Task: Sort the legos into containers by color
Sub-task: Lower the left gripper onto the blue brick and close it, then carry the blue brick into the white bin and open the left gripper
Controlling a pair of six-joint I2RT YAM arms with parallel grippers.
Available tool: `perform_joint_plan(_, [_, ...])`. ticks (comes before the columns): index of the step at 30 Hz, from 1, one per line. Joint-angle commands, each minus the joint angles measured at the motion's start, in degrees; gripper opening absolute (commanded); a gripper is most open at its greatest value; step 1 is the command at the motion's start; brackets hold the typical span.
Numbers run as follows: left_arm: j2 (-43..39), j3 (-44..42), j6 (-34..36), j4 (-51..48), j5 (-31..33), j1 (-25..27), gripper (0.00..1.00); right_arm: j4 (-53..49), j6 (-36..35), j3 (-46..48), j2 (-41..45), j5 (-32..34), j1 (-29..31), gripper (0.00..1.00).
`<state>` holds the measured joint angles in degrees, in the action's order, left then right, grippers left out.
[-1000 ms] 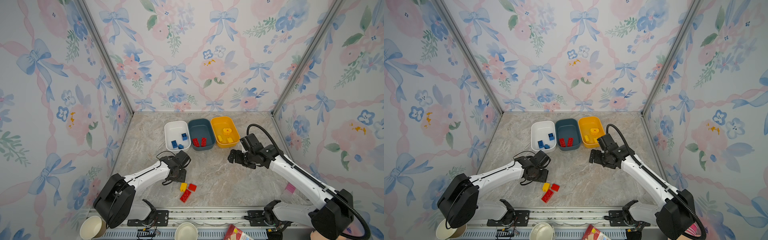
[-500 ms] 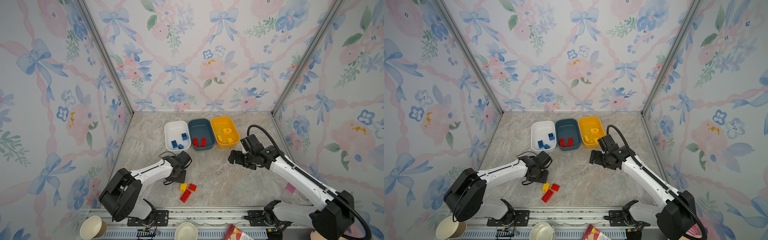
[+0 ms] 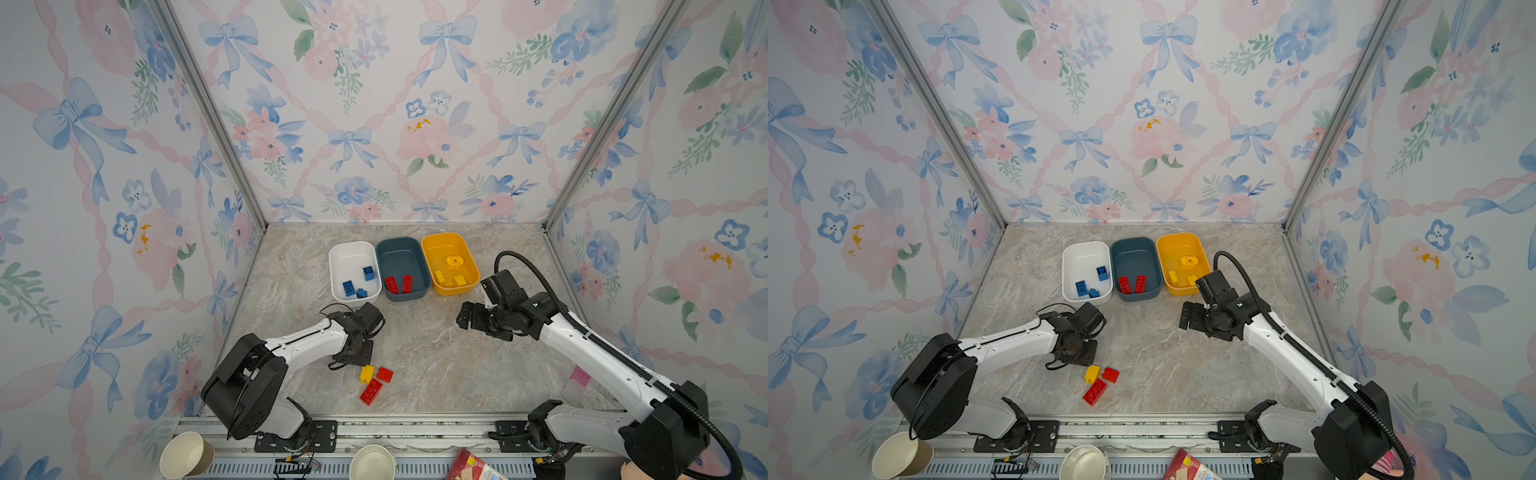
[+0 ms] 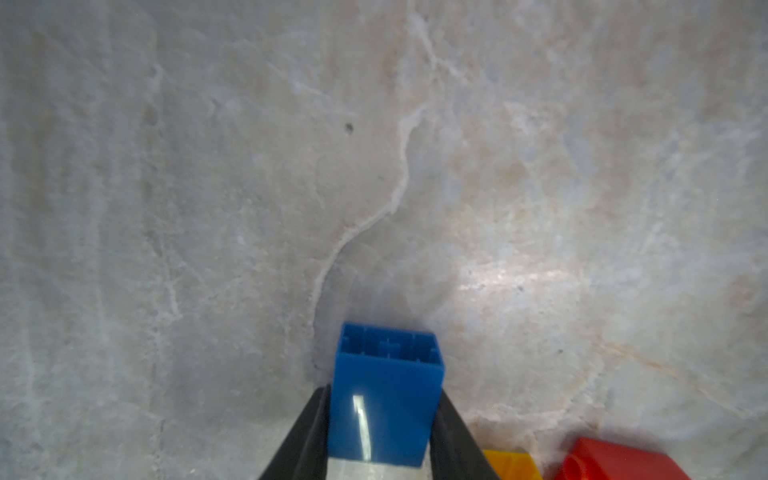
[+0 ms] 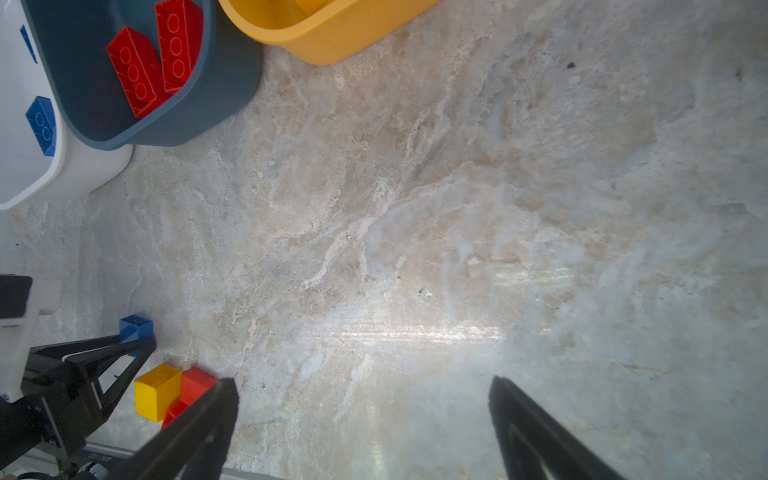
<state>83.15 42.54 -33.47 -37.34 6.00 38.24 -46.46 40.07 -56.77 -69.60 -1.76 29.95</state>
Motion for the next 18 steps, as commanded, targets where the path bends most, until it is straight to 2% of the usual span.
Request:
perform_joint_plan(1, [0.07,0.36,-0.02,0.04,-0.08,0.32,0.34,-0.74,0.53,0.55,1.18,-0.45,-0.42,0.97])
perform_joint_plan(10, [-1.55,0.61,-0.42,-0.19,0.96,0.35,0.25,-0.74,0.62,0.61,1.4,-0.54,-0.43,0.97])
perform_joint_plan(18, [-7.43,3.51,-1.86,-0.12,4.21,0.02,0.23,-0.65,1.2,1.07,2.14,-0.7,-0.42,0.97])
